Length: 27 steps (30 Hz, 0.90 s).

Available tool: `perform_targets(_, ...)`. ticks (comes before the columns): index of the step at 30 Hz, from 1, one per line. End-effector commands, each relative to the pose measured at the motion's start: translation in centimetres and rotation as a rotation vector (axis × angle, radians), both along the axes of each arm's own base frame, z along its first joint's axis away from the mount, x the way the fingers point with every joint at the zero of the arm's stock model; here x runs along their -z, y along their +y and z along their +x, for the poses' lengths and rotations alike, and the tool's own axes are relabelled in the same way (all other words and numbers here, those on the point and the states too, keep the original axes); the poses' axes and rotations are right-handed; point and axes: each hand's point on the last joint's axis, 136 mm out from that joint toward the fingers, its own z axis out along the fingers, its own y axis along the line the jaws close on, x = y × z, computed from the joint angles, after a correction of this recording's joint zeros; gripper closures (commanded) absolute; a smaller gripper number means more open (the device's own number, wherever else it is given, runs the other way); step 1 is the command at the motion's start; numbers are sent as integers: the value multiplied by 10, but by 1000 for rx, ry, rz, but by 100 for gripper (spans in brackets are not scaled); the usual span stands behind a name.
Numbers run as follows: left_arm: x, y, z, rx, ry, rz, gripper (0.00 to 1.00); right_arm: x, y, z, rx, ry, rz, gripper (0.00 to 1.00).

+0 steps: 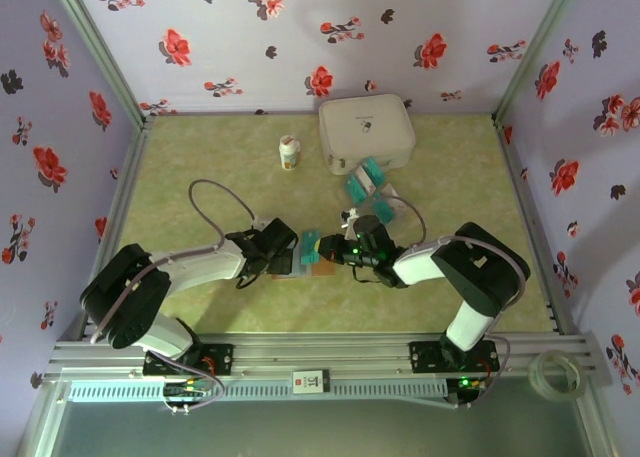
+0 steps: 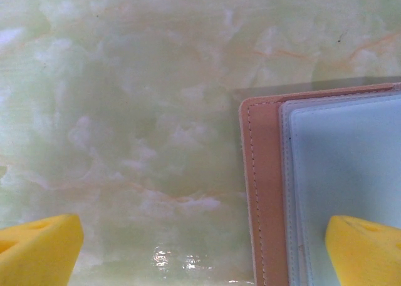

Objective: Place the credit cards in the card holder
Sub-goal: Insert the credit card into the card slot.

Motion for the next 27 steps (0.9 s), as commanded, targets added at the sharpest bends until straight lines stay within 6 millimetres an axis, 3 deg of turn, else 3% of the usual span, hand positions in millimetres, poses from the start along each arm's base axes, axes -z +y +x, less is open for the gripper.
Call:
perform_targets(1,9,21,-13,-18,32,82,0,1,4,-4,-5,7,31,100)
perform_targets(22,9,22,-13,-17,29,86,0,13,1,-12,7,32,56,100)
perform_targets(27,-4,22,-9,-5,0,94,0,7,-1,-13,15,20,69,100)
